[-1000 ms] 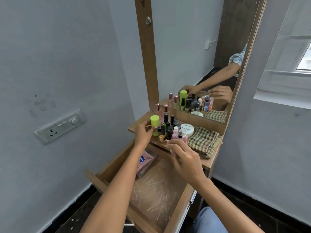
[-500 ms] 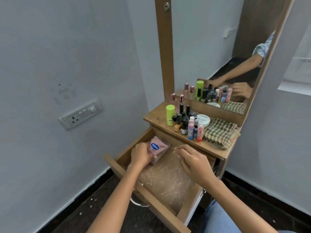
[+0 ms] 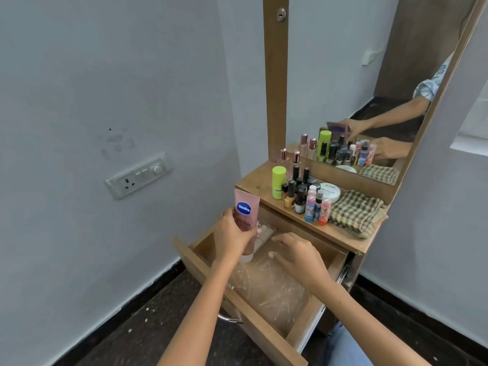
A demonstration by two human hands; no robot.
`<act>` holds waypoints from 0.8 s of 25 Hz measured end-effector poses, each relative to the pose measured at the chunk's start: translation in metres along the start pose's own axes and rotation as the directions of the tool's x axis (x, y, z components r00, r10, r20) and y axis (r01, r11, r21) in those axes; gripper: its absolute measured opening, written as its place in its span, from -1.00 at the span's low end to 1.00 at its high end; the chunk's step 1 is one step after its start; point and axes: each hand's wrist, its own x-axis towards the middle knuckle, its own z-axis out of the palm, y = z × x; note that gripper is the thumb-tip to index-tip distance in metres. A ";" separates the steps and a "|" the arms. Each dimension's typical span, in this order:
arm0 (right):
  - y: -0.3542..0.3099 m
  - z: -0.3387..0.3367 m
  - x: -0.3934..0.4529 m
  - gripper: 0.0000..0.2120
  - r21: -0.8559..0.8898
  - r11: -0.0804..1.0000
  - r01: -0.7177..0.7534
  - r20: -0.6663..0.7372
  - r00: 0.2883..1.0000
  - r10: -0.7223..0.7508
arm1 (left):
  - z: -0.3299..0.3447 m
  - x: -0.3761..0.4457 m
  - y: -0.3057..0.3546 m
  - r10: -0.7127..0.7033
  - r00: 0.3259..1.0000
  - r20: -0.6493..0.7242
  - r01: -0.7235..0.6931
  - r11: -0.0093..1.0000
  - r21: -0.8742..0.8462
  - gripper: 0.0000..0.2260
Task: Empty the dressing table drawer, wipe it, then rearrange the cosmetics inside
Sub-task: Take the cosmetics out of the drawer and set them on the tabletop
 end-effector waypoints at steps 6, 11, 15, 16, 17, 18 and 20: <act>-0.039 0.003 0.016 -0.66 0.107 0.988 -0.107 -0.159 0.979 0.124 | -0.020 -0.027 0.039 0.009 0.996 -0.085 -0.030 0.967 -0.254 -0.33; -0.032 -0.002 0.010 -0.64 0.265 0.962 -0.059 -0.227 0.966 0.122 | -0.017 -0.033 0.042 0.106 0.992 -0.066 -0.121 0.943 -0.309 -0.47; -0.023 -0.018 0.016 -0.62 0.331 0.944 -0.019 -0.239 0.965 0.103 | -0.013 -0.033 0.040 0.099 0.995 0.005 -0.090 0.927 -0.364 -0.61; -0.022 -0.023 0.019 -0.62 0.350 0.937 -0.007 -0.231 0.969 0.093 | -0.011 -0.033 0.040 0.108 0.994 0.002 -0.099 0.914 -0.393 -0.63; -0.022 -0.028 0.021 -0.62 0.369 0.929 -0.003 -0.219 0.971 0.091 | -0.011 -0.033 0.042 0.121 0.993 -0.001 -0.109 0.896 -0.429 -0.66; -0.024 -0.033 0.025 -0.61 0.397 0.918 0.000 -0.210 0.973 0.091 | -0.012 -0.030 0.045 0.131 0.991 -0.006 -0.118 0.879 -0.463 -0.68; -0.028 -0.043 0.037 -0.59 0.429 0.903 0.011 -0.220 0.971 0.093 | -0.016 -0.019 0.056 0.149 0.989 -0.022 -0.140 0.860 -0.490 -0.71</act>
